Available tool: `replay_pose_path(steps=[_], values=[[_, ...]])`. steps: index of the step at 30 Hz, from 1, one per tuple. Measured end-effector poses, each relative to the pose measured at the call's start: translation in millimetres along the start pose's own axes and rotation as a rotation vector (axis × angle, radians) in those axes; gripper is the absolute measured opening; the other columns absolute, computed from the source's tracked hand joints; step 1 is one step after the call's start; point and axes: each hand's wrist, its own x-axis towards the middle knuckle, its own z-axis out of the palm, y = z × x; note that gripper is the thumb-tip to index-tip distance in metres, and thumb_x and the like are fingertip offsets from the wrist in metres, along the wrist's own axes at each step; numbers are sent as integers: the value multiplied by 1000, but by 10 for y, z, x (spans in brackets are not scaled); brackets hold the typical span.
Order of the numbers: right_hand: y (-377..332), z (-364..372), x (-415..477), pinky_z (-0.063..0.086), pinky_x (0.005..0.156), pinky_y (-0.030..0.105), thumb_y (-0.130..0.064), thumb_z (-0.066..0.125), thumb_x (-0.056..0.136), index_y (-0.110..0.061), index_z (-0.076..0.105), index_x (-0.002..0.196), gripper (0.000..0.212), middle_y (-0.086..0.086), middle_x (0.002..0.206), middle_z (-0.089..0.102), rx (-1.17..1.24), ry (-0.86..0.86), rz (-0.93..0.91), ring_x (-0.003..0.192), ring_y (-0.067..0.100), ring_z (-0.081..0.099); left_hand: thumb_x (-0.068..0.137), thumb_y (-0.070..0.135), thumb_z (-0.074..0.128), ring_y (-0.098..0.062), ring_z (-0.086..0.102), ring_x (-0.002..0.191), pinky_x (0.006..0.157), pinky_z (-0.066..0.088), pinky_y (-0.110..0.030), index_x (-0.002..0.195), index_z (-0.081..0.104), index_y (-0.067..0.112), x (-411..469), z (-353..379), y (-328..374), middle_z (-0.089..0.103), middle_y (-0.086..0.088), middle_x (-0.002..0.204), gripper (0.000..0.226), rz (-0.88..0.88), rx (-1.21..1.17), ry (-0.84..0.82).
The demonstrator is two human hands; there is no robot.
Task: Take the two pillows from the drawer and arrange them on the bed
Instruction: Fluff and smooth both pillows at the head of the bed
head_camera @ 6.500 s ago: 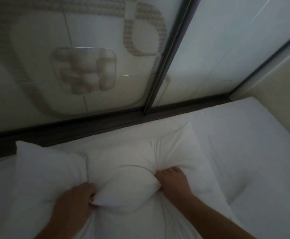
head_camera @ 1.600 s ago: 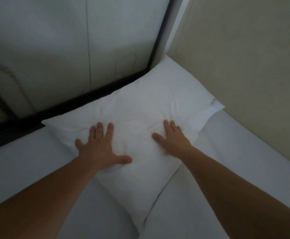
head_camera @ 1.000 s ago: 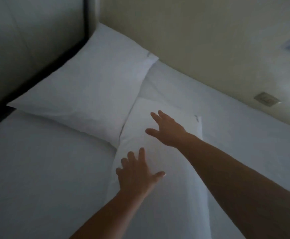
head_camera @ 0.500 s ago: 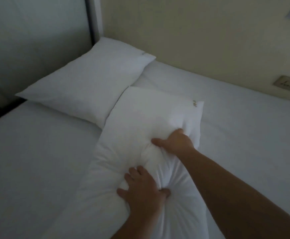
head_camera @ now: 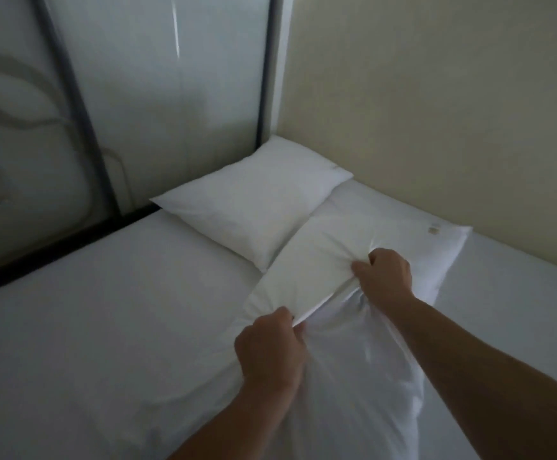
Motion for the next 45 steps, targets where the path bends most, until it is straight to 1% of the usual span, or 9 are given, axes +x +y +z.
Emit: replay_pose_path(steps=[7,10,21,24,27,30,33,38,45], values=[[-1235,-223,-501,32,60,33,-27,65,82,-10,50,56,35,5,53,50,138,181,-202,62,29,49,50,20,87,-31,59,39,36,40,-25,56,62,13,63,-1251,-680,62,-10,46,27,96,-35,178],[-1763,-86,-758,37,56,36,-31,65,82,-8,52,57,36,7,52,54,246,194,-204,56,29,50,50,24,87,-28,59,40,36,38,-24,54,58,15,107,-1725,-1181,60,-8,44,30,125,12,252],[-3173,1534,-1702,39,56,33,-33,65,81,-11,47,50,42,2,47,50,335,-61,-156,52,26,51,75,29,75,-33,65,63,53,46,-35,73,65,17,182,-2109,-3482,67,-8,63,16,-41,82,240],[-3015,2069,-1725,55,65,35,-36,57,84,-7,66,63,37,4,61,70,103,-363,-128,61,24,67,90,40,55,-28,62,102,95,44,-46,101,66,22,134,-1711,-3972,70,-9,103,24,-170,193,64],[-3066,2319,-1431,45,66,31,-43,41,92,-20,64,83,34,1,86,67,-250,-179,-428,76,23,63,92,58,23,-19,14,145,116,4,-55,139,34,35,341,-1491,-4211,22,2,158,53,-294,177,12],[-3381,2591,-1297,45,89,39,-51,35,95,-27,51,130,45,0,131,57,-110,-230,-967,118,23,52,82,69,-1,-25,-7,146,112,-5,-62,145,1,41,816,-1370,-4048,-4,3,161,70,-303,188,58],[-3536,3041,-1260,20,113,41,-63,15,93,-35,24,147,62,-6,157,28,-232,-510,-1272,144,17,23,74,76,-10,-30,-11,145,107,-7,-68,145,-7,41,971,-1152,-4161,-6,3,161,79,-383,278,-35],[-3000,3322,-257,7,117,51,-67,15,90,-33,12,151,69,-4,162,7,-442,-412,-693,148,19,5,58,91,-9,-31,-4,145,109,2,-69,145,-6,40,408,-1222,-5260,-3,-1,161,101,-828,342,-68],[-2993,3250,432,25,108,65,-101,10,50,-22,24,146,125,22,148,37,-361,-424,-126,129,48,38,68,84,41,-45,28,131,101,33,-59,145,13,23,244,-1579,-5298,21,-19,150,102,-1094,-97,144]])
